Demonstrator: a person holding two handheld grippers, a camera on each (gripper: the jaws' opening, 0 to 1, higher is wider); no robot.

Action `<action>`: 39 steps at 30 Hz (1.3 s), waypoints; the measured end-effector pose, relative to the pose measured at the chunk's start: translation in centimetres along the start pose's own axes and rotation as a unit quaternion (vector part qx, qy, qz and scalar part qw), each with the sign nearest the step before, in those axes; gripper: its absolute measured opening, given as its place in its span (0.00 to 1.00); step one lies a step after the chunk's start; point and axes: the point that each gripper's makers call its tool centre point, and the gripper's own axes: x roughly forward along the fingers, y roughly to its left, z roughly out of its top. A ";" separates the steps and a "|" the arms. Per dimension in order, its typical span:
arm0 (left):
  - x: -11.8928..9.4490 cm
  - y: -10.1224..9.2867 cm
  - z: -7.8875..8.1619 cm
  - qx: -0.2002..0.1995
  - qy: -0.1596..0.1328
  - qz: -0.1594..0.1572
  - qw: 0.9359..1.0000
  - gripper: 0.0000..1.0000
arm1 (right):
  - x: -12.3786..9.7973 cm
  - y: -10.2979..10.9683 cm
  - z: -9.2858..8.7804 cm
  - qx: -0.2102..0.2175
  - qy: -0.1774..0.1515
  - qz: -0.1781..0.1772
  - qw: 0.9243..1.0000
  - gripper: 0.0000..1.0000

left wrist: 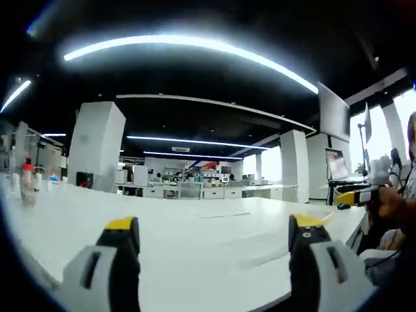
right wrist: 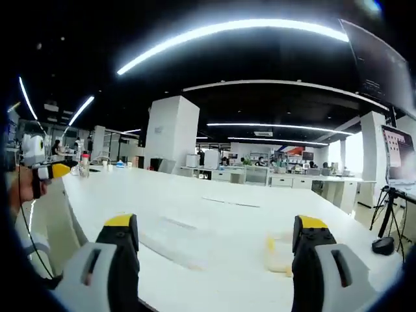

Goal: Snap each plastic latch of the storage box into its locked position after aligning the lid with the box until every specified latch is closed and the lid sits flush.

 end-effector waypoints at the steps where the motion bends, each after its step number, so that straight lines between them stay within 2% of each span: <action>1: 0.0 0.4 0.3 -0.001 -0.004 0.003 1.000 0.99 | -0.2 0.0 -0.1 0.000 0.000 -0.002 1.000 1.00; 4: 0.1 0.5 0.8 -0.013 -0.014 -0.001 1.000 0.99 | -0.3 -0.6 -0.2 -0.003 0.006 -0.009 1.000 1.00; 7: 0.3 0.8 0.1 -0.016 0.001 -0.007 1.000 0.99 | -0.6 -0.9 0.6 -0.005 0.000 -0.020 1.000 1.00; 11: 0.1 1.3 0.3 -0.020 -0.003 -0.003 1.000 0.99 | -0.5 -0.7 1.5 -0.015 -0.007 -0.025 1.000 1.00; 19: 0.1 2.8 0.5 -0.018 -0.001 0.013 1.000 0.97 | 0.2 -0.4 1.3 -0.019 0.001 -0.018 1.000 1.00; 31: 1.0 3.4 0.2 -0.022 0.008 0.016 1.000 0.96 | 1.3 -3.3 1.3 -0.020 0.004 -0.032 0.999 0.98; 39: 0.8 4.3 0.2 -0.009 0.009 0.031 0.999 0.95 | 0.8 -3.7 0.7 -0.021 0.004 -0.044 0.999 0.97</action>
